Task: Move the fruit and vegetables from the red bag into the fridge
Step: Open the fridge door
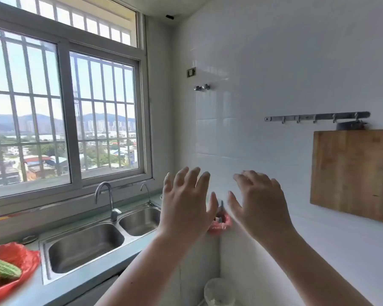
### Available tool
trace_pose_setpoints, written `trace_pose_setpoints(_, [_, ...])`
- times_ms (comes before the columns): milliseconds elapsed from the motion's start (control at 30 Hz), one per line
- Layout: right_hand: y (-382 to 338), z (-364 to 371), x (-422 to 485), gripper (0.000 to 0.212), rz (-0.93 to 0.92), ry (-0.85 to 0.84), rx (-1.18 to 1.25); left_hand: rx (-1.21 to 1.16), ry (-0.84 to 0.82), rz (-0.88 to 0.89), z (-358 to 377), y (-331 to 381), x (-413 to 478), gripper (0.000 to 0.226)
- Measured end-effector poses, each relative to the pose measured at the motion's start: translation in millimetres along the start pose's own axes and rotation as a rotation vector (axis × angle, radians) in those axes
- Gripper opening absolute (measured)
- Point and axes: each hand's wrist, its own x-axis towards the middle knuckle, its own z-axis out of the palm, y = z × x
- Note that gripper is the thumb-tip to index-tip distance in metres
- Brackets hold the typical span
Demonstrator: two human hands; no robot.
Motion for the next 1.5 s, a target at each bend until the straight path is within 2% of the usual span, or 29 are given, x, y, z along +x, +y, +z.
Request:
trace_pose_setpoints(267, [108.9, -22.6, -37.9, 0.03, 0.103, -0.017, -0.185, -0.203, 0.004, 0.065, 61.6, 102.0, 16.2, 0.044])
trace_pose_setpoints(500, [187.4, -40.0, -78.1, 0.032, 0.234, -0.049, -0.327, -0.331, -0.087, 0.166, 112.8, 176.2, 13.2, 0.043])
trace_pose_setpoints(733, [243.6, -44.0, -106.8, 0.027, 0.335, -0.086, -0.479, -0.441, -0.173, 0.321, 173.6, 234.5, 11.8, 0.043])
trace_pose_setpoints(933, [281.2, -26.6, -111.3, 0.031, 0.46, -0.126, -0.61, -0.61, -0.217, 0.435, 235.9, 266.9, 21.2, 0.043])
trace_pose_setpoints(1167, [322.7, -4.0, -108.3, 0.032, 0.56, -0.128, -0.743, -0.794, -0.199, 0.534, 300.9, 303.5, 47.9, 0.042])
trace_pose_setpoints(1500, [416.0, -47.7, -145.7, 0.03, 0.764, -0.155, -0.973, -1.013, -0.231, 0.688, 351.0, 419.5, 56.2, 0.042])
